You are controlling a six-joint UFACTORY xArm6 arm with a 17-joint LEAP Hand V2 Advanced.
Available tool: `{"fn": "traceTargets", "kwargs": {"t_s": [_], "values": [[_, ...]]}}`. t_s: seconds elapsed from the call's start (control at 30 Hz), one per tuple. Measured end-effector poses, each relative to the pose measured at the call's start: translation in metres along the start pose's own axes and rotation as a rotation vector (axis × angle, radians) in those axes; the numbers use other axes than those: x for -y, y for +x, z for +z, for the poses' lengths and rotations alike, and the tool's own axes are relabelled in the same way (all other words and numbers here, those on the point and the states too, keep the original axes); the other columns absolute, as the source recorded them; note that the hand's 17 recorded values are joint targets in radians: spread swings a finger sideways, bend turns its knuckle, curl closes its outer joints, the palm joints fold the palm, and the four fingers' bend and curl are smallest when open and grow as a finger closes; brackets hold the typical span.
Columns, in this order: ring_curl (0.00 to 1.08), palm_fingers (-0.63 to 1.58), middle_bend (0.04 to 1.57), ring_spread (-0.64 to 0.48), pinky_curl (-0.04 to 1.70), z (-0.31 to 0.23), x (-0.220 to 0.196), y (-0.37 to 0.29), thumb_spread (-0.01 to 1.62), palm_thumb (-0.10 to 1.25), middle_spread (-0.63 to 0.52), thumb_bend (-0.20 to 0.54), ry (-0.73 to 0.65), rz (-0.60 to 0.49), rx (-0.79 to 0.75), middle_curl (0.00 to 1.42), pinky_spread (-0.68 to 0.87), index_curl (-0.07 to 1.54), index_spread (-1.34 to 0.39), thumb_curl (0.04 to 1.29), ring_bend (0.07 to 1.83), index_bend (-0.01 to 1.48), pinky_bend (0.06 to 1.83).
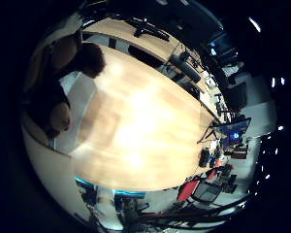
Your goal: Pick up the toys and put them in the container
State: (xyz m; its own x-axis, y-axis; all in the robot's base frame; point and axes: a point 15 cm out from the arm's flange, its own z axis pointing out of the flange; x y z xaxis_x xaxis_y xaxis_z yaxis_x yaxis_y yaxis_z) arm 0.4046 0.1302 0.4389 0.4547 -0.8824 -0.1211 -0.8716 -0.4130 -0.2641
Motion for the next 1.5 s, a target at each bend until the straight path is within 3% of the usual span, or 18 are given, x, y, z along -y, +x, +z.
{"fn": "traceTargets", "kwargs": {"t_s": [0.27, 0.6, 1.4, 1.5], "values": [[0.48, 1.22, 0.94, -0.31, 0.5, 0.028, 0.007, -0.065, 0.98, 1.0, -0.39, -0.018, -0.055, -0.082, 0.046, 0.6, -0.45, 0.75, -0.64, 0.33, 1.26, 0.21, 1.19], [0.48, 1.22, 0.95, -0.31, 0.51, 0.049, 0.013, -0.099, 0.98, 1.0, -0.39, -0.018, -0.094, -0.116, 0.066, 0.6, -0.46, 0.77, -0.65, 0.33, 1.26, 0.2, 1.18], [0.47, 1.19, 0.96, -0.31, 0.49, 0.048, 0.012, -0.102, 0.99, 1.0, -0.37, -0.018, -0.092, -0.13, 0.067, 0.59, -0.5, 0.79, -0.67, 0.33, 1.22, 0.2, 1.12], [0.46, 1.09, 0.89, -0.33, 0.47, 0.049, 0.012, -0.099, 0.99, 0.95, -0.39, -0.042, -0.095, -0.136, 0.066, 0.57, -0.54, 0.79, -0.67, 0.32, 1.18, 0.2, 1.11]]}}
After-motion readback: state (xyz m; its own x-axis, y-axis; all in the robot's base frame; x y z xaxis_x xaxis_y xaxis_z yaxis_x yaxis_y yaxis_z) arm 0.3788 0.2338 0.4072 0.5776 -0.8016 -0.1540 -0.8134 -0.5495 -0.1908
